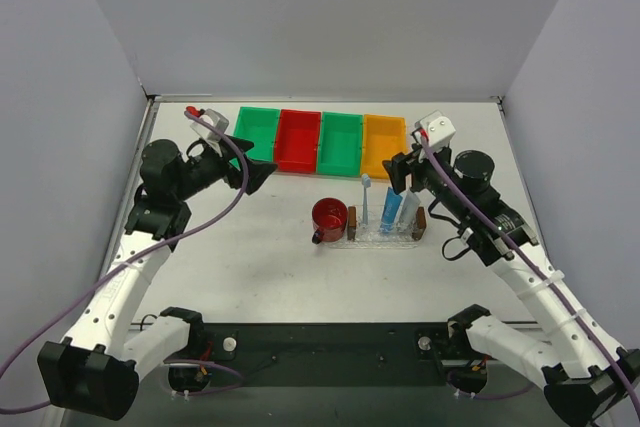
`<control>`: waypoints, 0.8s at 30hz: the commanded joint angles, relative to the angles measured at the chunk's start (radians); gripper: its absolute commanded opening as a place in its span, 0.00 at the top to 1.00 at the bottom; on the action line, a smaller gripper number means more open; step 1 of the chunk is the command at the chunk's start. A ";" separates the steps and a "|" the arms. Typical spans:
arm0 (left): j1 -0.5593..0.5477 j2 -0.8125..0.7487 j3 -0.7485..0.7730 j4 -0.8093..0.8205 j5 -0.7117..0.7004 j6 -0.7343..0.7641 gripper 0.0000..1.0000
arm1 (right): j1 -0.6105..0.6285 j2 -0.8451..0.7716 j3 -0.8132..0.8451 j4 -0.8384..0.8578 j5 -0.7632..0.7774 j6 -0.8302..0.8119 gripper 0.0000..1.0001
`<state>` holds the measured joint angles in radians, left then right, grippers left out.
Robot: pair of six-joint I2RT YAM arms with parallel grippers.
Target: Prepare toiletry sets of a toothbrush and toothpaste on the tray
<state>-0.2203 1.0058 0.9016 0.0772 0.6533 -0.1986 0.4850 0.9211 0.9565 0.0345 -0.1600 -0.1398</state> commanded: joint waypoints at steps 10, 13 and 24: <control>0.035 -0.105 0.077 -0.274 -0.306 0.169 0.03 | -0.112 -0.102 0.085 -0.143 0.287 0.023 0.06; 0.041 -0.121 0.069 -0.281 -0.349 0.168 0.02 | -0.160 -0.079 0.117 -0.186 0.306 0.042 0.04; 0.056 -0.113 0.039 -0.258 -0.474 0.192 0.03 | -0.192 -0.073 0.048 -0.145 0.416 0.051 0.03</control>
<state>-0.1772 0.8967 0.9497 -0.2234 0.2493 -0.0219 0.3004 0.8490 1.0279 -0.1490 0.1558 -0.1062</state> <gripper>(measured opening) 0.974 0.963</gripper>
